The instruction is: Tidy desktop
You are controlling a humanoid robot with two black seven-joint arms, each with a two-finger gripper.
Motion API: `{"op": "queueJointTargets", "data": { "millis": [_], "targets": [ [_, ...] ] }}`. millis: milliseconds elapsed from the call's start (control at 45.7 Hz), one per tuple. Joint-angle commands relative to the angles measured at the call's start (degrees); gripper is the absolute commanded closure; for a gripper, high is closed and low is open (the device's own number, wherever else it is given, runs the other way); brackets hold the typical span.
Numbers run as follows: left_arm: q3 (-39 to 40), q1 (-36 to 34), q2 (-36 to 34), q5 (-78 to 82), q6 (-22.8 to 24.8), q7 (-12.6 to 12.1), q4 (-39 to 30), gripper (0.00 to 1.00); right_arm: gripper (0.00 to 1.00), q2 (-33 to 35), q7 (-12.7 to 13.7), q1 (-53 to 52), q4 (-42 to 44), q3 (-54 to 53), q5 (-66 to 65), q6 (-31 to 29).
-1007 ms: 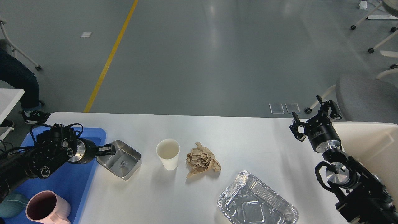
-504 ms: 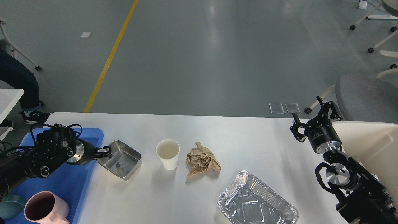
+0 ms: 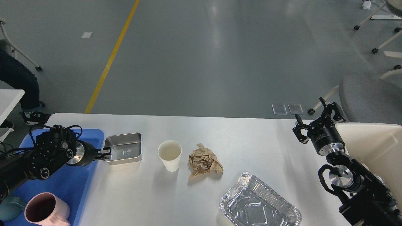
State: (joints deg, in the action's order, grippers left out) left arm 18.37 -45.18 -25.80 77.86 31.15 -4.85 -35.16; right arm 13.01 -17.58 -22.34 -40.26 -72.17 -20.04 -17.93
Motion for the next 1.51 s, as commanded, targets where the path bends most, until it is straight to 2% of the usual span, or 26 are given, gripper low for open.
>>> {"op": "queueJointTargets", "data": {
  "millis": [0, 547, 744, 854, 985, 1117, 1226, 1379, 1489],
  "targets": [
    [0.00, -0.08, -0.04, 0.01, 0.32, -0.16, 0.00, 0.97, 0.00, 0.00, 0.00, 0.11, 0.00, 0.01, 0.00, 0.00],
    [0.00, -1.84, 0.31, 0.45, -0.39, 0.10, -0.26, 1.00, 0.00, 0.00, 0.00, 0.46, -0.09, 0.01, 0.00, 0.00],
    [0.87, -7.02, -1.79, -0.08, 1.45, 0.71, -2.81, 1.00, 0.00, 0.44, 0.00, 0.46, -0.09, -0.08, 0.00, 0.00],
    [1.14, -9.39, -7.68, -2.62, 5.58, 0.36, -8.69, 1.00, 0.00, 0.62, 0.00, 0.46, -0.09, -0.08, 0.00, 0.00],
    [1.14, -12.03, -18.48, -3.95, 10.06, -0.17, -18.62, 1.00, 0.00, 0.62, 0.00, 0.37, -0.09, -0.17, 0.00, 0.09],
    [2.63, -13.43, -31.93, -4.04, 17.09, 0.36, -27.15, 1.00, 0.00, 0.79, 0.00, -0.07, 0.00, -0.43, 0.00, 0.09],
    [6.84, -14.58, -40.90, -5.26, 23.51, 0.54, -30.67, 1.00, 0.00, 0.71, 0.00, -0.42, -0.09, -0.43, 0.00, 0.26],
    [15.19, -18.26, -47.76, -5.79, 23.85, 0.54, -31.11, 1.00, 0.00, 0.71, 0.00, -1.12, -0.09, -0.43, 0.00, 0.53],
    [17.75, -24.41, -49.87, -5.88, 23.85, 0.10, -30.76, 1.00, 0.00, 0.79, 0.00, -1.30, -0.09, -0.43, 0.00, 0.62]
  ]
}}
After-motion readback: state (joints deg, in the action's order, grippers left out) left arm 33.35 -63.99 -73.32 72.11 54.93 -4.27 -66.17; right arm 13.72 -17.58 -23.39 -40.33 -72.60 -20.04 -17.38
